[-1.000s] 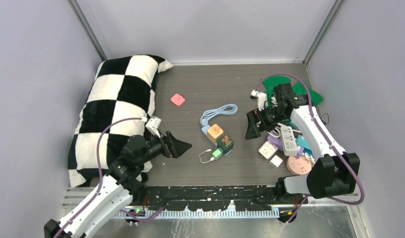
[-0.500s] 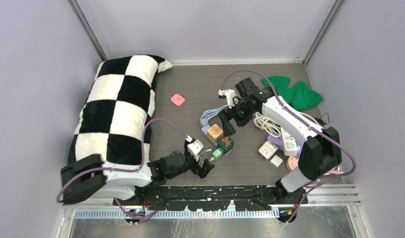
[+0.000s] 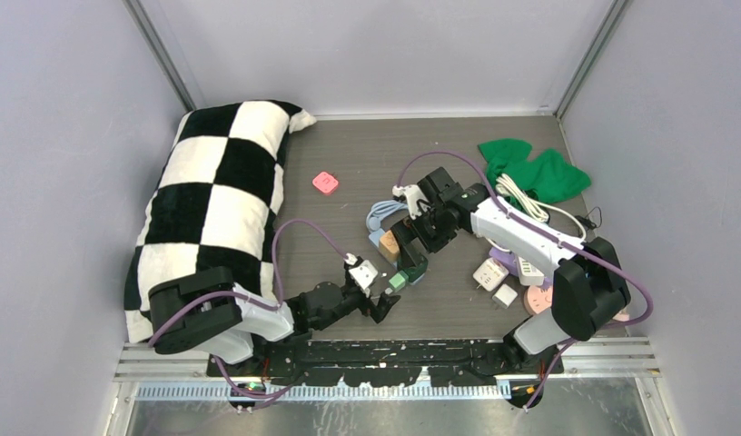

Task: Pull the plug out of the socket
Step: Remove the plug from the socket.

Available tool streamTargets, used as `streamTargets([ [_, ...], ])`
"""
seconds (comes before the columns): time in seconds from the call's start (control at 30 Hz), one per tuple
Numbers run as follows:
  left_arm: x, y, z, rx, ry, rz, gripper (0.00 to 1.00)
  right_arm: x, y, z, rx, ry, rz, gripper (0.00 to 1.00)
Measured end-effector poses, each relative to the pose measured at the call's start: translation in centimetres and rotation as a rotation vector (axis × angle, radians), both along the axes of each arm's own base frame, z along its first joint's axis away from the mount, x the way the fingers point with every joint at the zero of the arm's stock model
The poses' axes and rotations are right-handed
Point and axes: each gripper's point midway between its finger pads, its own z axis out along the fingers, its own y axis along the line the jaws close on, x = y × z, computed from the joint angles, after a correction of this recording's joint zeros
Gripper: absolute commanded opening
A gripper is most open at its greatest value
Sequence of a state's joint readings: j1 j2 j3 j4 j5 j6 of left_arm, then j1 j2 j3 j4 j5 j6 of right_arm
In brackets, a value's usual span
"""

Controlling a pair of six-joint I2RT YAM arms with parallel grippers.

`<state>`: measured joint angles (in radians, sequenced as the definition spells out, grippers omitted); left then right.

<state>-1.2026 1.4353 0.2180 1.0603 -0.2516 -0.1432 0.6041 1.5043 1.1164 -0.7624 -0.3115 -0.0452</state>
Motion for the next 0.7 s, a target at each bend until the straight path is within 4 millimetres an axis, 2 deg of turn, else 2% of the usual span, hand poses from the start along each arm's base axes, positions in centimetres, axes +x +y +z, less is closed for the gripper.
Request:
streamTargets([
  [0.1,0.2,-0.4,0.4,-0.01,-0.01,0.0,0.84,-0.1,0.5,0.1,0.0,-0.009,0.008,1.0],
  [0.33,0.4,-1.1,0.0,0.008,-0.02,0.009,0.76,0.2,1.4,-0.5,-0.037,-0.017,0.02,0.91],
  [0.7,1.4,-1.8,-0.4,0.031,-0.03,0.051,0.65,0.6,1.0,-1.5,-0.09,-0.024,0.008,0.83],
])
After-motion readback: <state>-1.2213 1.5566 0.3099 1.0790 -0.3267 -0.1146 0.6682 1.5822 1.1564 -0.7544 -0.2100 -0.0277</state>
